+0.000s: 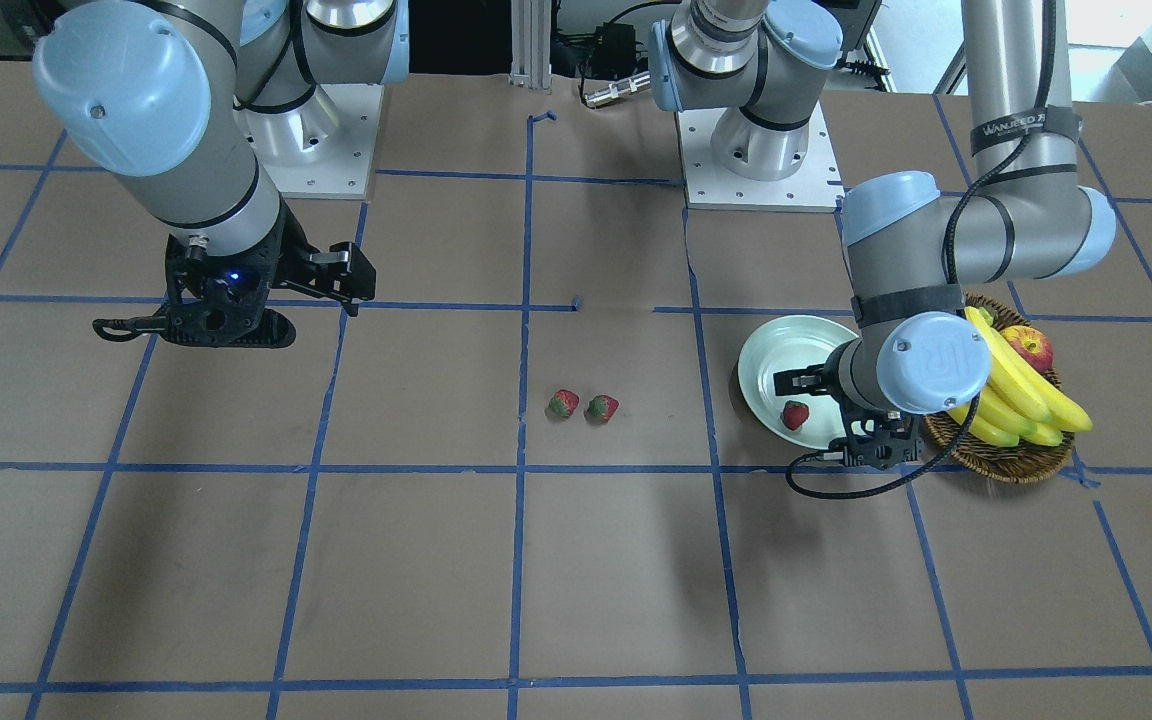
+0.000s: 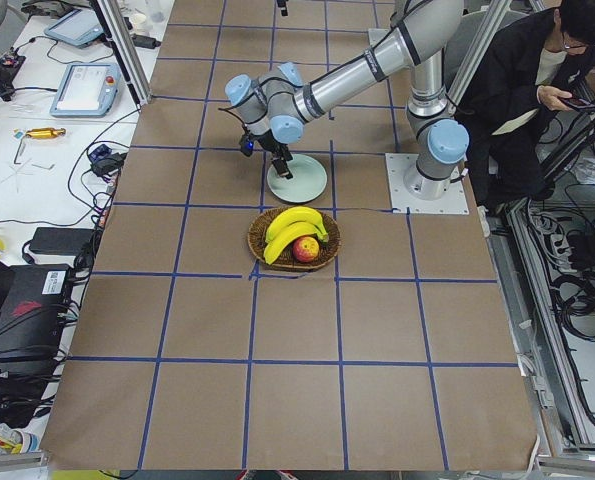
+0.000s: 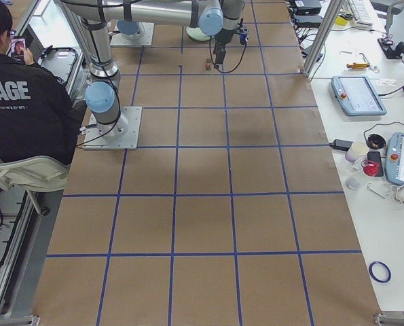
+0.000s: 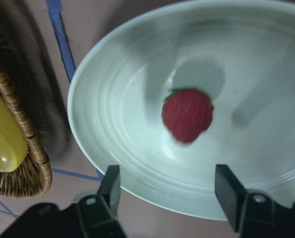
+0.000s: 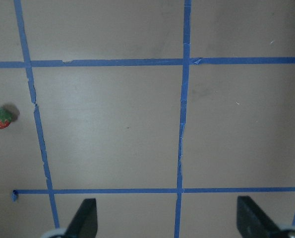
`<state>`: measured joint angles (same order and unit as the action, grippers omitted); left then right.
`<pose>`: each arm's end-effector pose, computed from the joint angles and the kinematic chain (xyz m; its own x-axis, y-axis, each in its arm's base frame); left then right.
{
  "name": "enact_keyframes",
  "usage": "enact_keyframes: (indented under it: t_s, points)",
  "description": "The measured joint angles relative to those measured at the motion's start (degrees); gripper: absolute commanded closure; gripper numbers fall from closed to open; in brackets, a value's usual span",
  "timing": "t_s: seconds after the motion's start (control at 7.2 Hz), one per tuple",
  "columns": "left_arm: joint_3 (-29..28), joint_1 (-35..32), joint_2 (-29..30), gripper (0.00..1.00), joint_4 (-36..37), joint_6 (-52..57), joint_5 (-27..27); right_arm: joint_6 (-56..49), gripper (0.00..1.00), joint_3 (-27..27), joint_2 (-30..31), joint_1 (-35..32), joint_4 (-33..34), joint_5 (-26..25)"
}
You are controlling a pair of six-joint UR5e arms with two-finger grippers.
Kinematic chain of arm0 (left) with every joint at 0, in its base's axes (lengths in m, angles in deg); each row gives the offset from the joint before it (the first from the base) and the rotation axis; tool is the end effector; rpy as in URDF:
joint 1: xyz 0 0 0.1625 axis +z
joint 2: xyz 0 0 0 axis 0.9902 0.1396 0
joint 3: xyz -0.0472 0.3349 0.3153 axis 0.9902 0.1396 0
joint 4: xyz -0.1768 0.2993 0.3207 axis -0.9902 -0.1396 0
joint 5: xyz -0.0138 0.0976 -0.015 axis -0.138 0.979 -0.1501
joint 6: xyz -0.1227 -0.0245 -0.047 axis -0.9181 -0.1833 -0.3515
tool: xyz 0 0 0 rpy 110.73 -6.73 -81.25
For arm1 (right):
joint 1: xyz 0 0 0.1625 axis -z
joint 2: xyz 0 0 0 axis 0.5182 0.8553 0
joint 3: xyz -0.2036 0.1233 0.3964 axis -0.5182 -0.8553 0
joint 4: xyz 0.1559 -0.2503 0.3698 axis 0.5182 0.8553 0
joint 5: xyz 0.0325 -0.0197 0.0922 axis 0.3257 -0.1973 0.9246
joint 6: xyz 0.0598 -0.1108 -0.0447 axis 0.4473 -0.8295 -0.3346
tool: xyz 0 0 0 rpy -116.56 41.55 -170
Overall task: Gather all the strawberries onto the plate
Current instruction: 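Lower the strawberry onto the plate and open the left gripper, then move the left gripper back down onto the next strawberry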
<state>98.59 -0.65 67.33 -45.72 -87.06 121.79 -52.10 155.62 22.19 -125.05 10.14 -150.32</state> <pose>-0.0312 -0.5995 0.2034 -0.9849 -0.0379 -0.1689 -0.1026 0.9136 0.3935 0.1755 -0.5823 0.4062 -1.0000 0.0013 -0.0073 -0.0001 0.9817 0.1902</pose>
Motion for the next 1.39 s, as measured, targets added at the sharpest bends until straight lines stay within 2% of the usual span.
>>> enact_keyframes:
  t_s: [0.28, 0.56, 0.97, 1.39]
  points:
    - [-2.07, -4.09, 0.16, 0.00, 0.15, -2.29, -4.24, -0.30, 0.00, 0.06, -0.19, 0.04, 0.08, 0.03]
    - [-2.24, -6.37, 0.97, 0.00, 2.59, -8.44, -11.89, -0.46, 0.00, 0.08, -0.30, 0.14, 0.07, 0.06]
    - [-0.27, -8.65, 2.81, 0.00, 4.00, -22.50, -21.45, -0.56, 0.00, 0.13, -0.30, 1.15, -0.21, 0.08]
    - [0.47, -10.81, 5.31, 0.00, 5.17, -29.38, -28.49, -0.51, 0.00, 0.56, -0.26, 1.42, -0.17, 0.08]
